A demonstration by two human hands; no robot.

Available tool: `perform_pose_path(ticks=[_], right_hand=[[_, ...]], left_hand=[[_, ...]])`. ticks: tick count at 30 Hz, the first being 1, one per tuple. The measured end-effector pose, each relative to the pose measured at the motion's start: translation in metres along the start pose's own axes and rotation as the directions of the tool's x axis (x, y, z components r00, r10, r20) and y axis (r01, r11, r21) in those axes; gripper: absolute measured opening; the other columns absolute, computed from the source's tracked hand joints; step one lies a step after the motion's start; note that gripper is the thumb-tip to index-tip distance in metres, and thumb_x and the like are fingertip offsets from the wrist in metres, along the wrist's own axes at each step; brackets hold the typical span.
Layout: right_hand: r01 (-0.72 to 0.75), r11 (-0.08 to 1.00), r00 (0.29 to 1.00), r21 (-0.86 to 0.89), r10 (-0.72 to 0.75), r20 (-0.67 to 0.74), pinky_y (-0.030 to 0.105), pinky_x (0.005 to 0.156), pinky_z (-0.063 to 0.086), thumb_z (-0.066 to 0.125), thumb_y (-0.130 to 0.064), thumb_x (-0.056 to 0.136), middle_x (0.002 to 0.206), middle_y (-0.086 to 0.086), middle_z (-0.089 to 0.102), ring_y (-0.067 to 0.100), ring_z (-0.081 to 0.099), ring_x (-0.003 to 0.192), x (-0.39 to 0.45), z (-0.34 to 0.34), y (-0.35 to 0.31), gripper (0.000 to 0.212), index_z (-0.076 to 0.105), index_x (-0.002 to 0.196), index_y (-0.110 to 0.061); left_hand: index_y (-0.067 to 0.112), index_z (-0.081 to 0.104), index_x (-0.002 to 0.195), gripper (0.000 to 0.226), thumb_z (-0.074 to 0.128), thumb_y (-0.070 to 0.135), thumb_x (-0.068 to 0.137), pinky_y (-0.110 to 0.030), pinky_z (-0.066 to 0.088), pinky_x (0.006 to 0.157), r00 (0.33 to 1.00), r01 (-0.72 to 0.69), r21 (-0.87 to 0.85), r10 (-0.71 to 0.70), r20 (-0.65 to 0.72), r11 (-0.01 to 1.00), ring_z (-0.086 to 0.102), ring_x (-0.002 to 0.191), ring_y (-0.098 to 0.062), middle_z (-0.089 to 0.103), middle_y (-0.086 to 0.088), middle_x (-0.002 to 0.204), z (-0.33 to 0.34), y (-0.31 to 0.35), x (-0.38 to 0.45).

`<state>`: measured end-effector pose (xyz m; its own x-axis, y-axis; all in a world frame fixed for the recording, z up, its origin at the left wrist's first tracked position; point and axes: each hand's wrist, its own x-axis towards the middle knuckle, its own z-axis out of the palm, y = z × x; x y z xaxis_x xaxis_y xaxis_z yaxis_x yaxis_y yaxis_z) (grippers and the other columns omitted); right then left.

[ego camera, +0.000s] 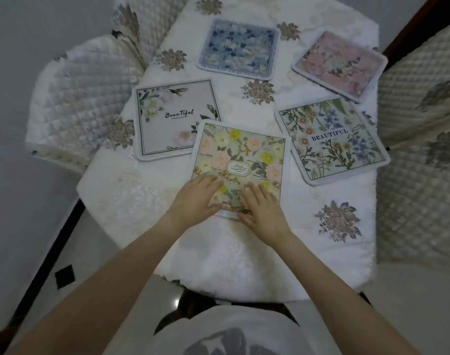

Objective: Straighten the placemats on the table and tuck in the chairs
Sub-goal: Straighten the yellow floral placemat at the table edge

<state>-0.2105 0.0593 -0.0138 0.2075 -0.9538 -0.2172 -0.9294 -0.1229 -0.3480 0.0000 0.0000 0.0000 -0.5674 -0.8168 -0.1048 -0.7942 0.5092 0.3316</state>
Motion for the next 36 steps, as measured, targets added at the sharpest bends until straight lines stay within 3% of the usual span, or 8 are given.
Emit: perform_pose_path(ticks=[4,7,17,20,25,36], right_hand=[[-0.056,0.992,0.990,-0.110,0.070,0.119,0.059,0.114,0.011,0.047,-0.051,0.092,0.160,0.007,0.010,0.037,0.001,0.146,0.008,0.017,-0.001,0.066,0.019,0.147,-0.028],[-0.066,0.986,0.981,-0.156,0.092,0.168,0.060,0.114,0.011,0.046,-0.050,0.093,0.160,0.010,0.007,0.038,-0.002,0.145,0.008,0.027,-0.001,0.067,0.015,0.148,-0.028],[-0.037,0.949,0.954,-0.314,0.127,0.272,0.063,0.114,0.012,0.029,-0.043,0.100,0.159,0.018,-0.006,0.045,-0.006,0.143,0.012,0.027,-0.010,0.063,-0.004,0.150,-0.021],[-0.025,0.940,0.949,-0.340,0.129,0.287,0.066,0.112,0.014,0.026,-0.036,0.102,0.159,0.021,-0.006,0.050,-0.005,0.142,0.010,0.027,-0.013,0.060,-0.005,0.149,-0.016],[0.003,0.930,0.952,-0.367,0.110,0.286,0.064,0.112,0.016,0.029,-0.004,0.100,0.160,0.017,0.000,0.053,0.001,0.141,0.006,0.030,-0.016,0.060,-0.005,0.148,-0.007],[-0.059,0.943,0.954,-0.328,0.150,0.259,0.065,0.113,0.012,0.031,0.004,0.097,0.161,0.012,-0.001,0.049,-0.001,0.142,-0.023,0.051,-0.035,0.064,-0.004,0.149,-0.009]], left_hand=[[0.022,0.033,0.141,0.073,0.064,0.048,0.080,-0.046,0.025,0.113,0.976,-0.036,0.073,0.020,0.218,0.997,0.018,0.142,-0.031,0.026,-0.013,0.153,0.017,-0.024,0.005],[0.024,0.031,0.141,0.078,0.066,0.051,0.076,-0.048,0.026,0.111,0.956,-0.127,0.141,0.084,0.281,0.982,0.020,0.140,-0.031,0.027,-0.015,0.150,0.030,-0.037,0.003],[0.020,0.023,0.140,0.064,0.047,0.052,0.090,-0.048,0.041,0.094,0.924,-0.332,0.335,0.234,0.302,0.882,0.032,0.130,-0.037,0.032,-0.020,0.145,0.035,-0.052,0.011],[0.016,0.018,0.144,0.061,0.035,0.048,0.096,-0.050,0.039,0.101,0.915,-0.362,0.367,0.250,0.318,0.857,0.027,0.135,-0.042,0.025,-0.024,0.150,0.040,-0.054,0.008],[0.010,0.014,0.147,0.049,0.023,0.030,0.103,-0.055,0.022,0.113,0.907,-0.343,0.334,0.217,0.360,0.878,0.015,0.139,-0.051,0.018,-0.030,0.152,0.047,-0.054,0.005],[0.011,0.018,0.147,0.047,0.024,0.026,0.103,-0.054,0.019,0.113,0.912,-0.317,0.269,0.214,0.351,0.910,0.015,0.140,-0.049,0.020,-0.030,0.152,0.056,-0.051,-0.026]])
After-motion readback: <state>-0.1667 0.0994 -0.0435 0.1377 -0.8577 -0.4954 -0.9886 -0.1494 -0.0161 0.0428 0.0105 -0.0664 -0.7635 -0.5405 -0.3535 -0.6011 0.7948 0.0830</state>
